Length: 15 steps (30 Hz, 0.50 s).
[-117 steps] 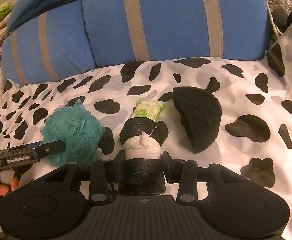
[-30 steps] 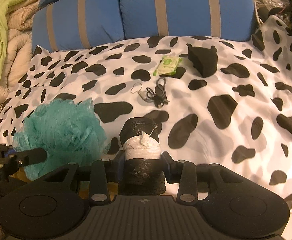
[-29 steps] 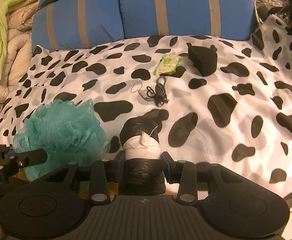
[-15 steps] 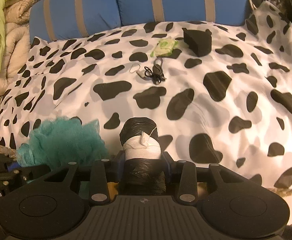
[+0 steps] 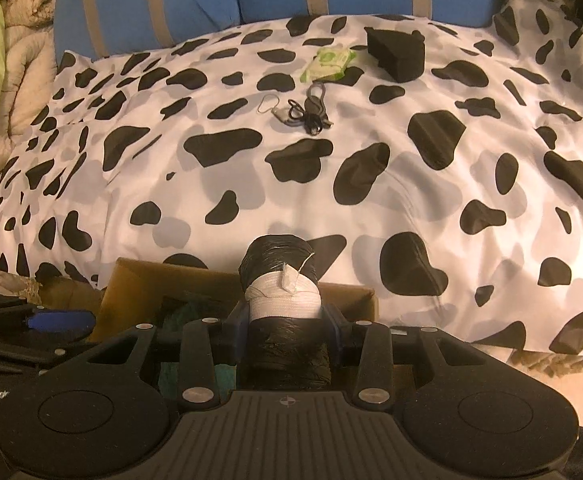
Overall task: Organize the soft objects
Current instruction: 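Open both tools to drop the pouf and wrapped roll into the box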
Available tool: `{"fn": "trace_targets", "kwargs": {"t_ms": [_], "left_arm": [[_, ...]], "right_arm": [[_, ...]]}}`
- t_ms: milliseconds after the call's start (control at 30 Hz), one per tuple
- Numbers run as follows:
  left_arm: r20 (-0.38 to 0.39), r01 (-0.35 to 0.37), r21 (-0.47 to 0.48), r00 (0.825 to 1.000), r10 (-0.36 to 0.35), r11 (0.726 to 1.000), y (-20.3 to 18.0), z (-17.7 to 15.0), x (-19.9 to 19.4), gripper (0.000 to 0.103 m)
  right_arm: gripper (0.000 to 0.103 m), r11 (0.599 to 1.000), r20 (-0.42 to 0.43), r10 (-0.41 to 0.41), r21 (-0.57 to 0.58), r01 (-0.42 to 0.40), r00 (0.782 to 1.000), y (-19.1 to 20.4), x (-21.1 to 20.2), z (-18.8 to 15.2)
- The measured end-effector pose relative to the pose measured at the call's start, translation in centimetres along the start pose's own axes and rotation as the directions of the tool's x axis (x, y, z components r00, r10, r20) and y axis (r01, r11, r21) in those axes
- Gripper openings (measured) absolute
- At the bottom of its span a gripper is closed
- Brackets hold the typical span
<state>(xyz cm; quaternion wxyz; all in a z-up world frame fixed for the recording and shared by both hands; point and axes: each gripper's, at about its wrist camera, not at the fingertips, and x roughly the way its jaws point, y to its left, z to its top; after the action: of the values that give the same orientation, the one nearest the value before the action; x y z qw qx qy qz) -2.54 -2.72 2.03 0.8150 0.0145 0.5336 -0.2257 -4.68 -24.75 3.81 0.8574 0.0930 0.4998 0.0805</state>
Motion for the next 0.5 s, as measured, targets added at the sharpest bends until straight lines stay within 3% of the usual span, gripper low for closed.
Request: {"fn": "trace_targets", "kwargs": {"t_ms": [367,500], "left_arm": [[-0.019,-0.068,-0.077,0.998,0.066,0.995,1.3,0.2,0.2,0.05],[-0.033,-0.086,-0.09,0.996,0.083,0.992,1.5,0.2,0.4,0.05]], "right_arm": [[0.042,0.999,-0.049,-0.007,-0.033,0.005,0.999,1.0,0.6,-0.2],[0.046,0.999,-0.11,-0.017,-0.034,0.013,0.994,1.1,1.5,-0.5]]}}
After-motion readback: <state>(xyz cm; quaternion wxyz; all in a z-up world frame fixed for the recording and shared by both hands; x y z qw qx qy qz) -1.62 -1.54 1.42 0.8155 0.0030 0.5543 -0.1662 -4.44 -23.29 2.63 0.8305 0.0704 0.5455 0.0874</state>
